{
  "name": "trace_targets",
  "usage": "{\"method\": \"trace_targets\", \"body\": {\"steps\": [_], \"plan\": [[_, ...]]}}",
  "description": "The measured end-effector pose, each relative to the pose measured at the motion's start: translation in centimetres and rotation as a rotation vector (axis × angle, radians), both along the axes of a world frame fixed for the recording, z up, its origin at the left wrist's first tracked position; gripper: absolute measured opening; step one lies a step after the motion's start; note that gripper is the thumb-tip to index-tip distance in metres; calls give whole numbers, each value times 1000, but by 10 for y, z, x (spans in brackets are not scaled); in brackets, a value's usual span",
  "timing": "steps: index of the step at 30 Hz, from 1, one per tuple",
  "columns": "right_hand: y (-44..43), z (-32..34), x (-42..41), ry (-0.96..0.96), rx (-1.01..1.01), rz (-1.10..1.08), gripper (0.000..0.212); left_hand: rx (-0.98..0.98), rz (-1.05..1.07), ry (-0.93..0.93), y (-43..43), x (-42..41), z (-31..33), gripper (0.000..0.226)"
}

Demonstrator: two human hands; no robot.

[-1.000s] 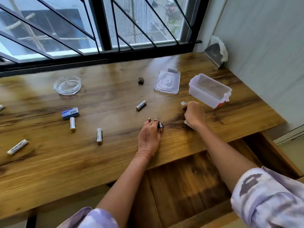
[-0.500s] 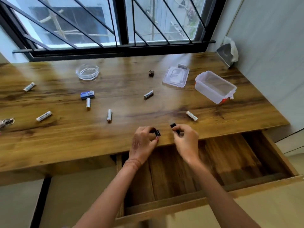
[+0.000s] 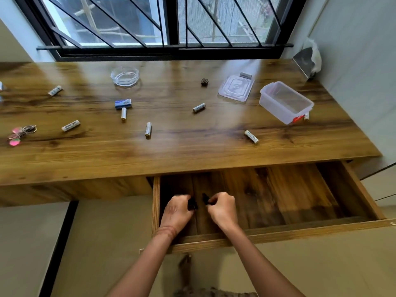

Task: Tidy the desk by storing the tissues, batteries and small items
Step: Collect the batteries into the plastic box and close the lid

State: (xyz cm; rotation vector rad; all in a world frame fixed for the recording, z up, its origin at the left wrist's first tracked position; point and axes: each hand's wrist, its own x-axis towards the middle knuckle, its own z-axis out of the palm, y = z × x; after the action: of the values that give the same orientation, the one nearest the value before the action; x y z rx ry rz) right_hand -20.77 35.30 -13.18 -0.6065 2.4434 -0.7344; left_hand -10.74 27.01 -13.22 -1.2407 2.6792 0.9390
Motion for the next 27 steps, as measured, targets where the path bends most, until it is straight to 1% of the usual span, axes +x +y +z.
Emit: {"method": "trace_targets", "body": {"steps": [4,10,13,17,23,25,27], "plan": [[-6,-6,3,23,78,56,9,59,30,-84,1,-2,-11,26],[-6,-14,3,96,109,116,9,10,34,-129,-1,-3,-14,24],[-4,-15,0,62,70,59,10,-12,49,-81,-1,0,-13,29],[4,-7,-3,53,-74,40,14,-67,75,38,3,8,-3,36],[40,15,3,246,-293,223,16,-225,85,210,32,35,13,36],[61,14,7,316,-312,304,24,-279,57,221,48,47,11,38],[83,9,10,389,-300,372,38,-346,42,226,61,58,5,40]]}}
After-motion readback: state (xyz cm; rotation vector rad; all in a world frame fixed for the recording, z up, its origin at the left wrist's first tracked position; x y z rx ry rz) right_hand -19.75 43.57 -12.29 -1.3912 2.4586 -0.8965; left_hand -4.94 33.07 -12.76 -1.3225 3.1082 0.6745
